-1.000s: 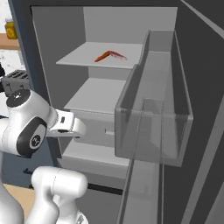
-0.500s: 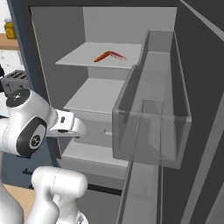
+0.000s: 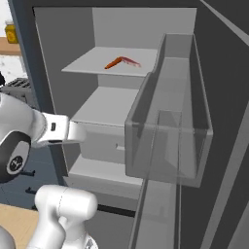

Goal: Place one carrot and one steak in each tupperware on the nearby counter, to pack two identical lunches.

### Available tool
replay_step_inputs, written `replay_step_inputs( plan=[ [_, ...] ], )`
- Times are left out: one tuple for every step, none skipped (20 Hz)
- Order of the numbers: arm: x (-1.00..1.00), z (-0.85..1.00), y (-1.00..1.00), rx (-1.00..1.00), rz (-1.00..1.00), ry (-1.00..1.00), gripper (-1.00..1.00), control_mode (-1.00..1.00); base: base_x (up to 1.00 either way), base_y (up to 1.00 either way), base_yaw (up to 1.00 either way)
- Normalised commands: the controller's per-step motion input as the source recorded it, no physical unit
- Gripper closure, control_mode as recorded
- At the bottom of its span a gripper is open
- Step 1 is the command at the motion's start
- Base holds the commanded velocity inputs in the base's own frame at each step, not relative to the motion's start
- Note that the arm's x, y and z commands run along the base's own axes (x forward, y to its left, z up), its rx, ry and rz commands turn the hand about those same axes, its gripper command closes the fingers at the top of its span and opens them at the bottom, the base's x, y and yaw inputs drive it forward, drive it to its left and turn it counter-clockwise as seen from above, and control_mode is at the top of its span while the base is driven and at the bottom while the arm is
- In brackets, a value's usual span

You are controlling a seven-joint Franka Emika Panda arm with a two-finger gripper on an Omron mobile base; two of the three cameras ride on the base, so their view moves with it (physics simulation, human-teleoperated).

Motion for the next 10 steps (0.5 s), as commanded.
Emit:
replay_step_inputs(
  plan=[
    [-0.39,1.00,0.00,0.00,0.02,-0.13,-1.00,-1.00,0.00,0.00,0.00],
    [-0.35,1.00,0.00,0.00,0.01,-0.11,-1.00,-1.00,0.00,0.00,0.00],
    [-0.34,1.00,0.00,0.00,0.00,-0.11,-1.00,-1.00,0.00,0.00,0.00],
    [-0.31,1.00,0.00,0.00,0.00,-0.11,-1.00,-1.00,0.00,0.00,0.00],
    [-0.28,1.00,0.00,0.00,0.00,-0.12,-1.00,-1.00,0.00,0.00,0.00],
    [-0.22,1.00,0.00,0.00,0.00,-0.11,-1.00,-1.00,0.00,0.00,0.00],
    [-0.19,1.00,0.00,0.00,0.00,-0.13,-1.00,-1.00,0.00,0.00,0.00],
    [-0.11,1.00,0.00,0.00,0.00,-0.15,-1.00,-1.00,0.00,0.00,0.00],
    [0.00,1.00,0.00,0.00,0.00,-0.17,-1.00,-1.00,0.00,0.00,0.00],
    [0.00,0.91,0.00,0.01,0.00,-0.18,-1.00,-1.00,0.00,0.00,0.00]
  ],
)
